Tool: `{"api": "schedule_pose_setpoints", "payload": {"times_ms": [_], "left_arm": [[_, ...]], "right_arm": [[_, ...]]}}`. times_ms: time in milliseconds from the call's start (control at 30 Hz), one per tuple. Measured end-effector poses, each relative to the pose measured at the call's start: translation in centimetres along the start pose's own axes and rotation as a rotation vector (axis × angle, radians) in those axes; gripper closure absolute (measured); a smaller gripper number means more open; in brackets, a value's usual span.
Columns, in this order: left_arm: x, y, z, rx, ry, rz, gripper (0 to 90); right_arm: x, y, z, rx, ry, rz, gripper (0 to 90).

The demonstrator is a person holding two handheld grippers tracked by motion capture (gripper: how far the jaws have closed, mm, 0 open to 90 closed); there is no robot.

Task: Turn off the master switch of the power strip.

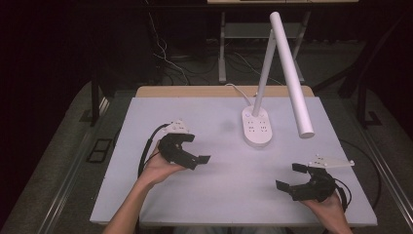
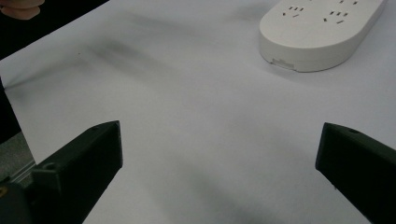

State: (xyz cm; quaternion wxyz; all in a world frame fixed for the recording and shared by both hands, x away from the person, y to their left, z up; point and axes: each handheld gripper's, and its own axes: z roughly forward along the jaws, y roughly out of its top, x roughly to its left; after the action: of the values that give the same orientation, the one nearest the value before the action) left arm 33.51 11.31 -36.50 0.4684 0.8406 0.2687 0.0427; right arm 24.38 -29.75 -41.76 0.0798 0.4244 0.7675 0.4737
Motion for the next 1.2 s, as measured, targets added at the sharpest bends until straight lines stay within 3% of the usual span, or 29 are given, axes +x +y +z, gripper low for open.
{"api": "schedule_pose_setpoints", "payload": {"times_ms": [533,1200], "left_arm": [[1.3,2.6,0.9,0.02,0.008,0.026,0.0],[3.0,5.6,2.4,0.036,0.012,0.028,0.0]], "right_arm": [[0.2,-0.1,0.3,0.011,0.0,-0.012,0.0],[0.2,-0.1,0.2,0.005,0.004,-0.013,0.0]]}}
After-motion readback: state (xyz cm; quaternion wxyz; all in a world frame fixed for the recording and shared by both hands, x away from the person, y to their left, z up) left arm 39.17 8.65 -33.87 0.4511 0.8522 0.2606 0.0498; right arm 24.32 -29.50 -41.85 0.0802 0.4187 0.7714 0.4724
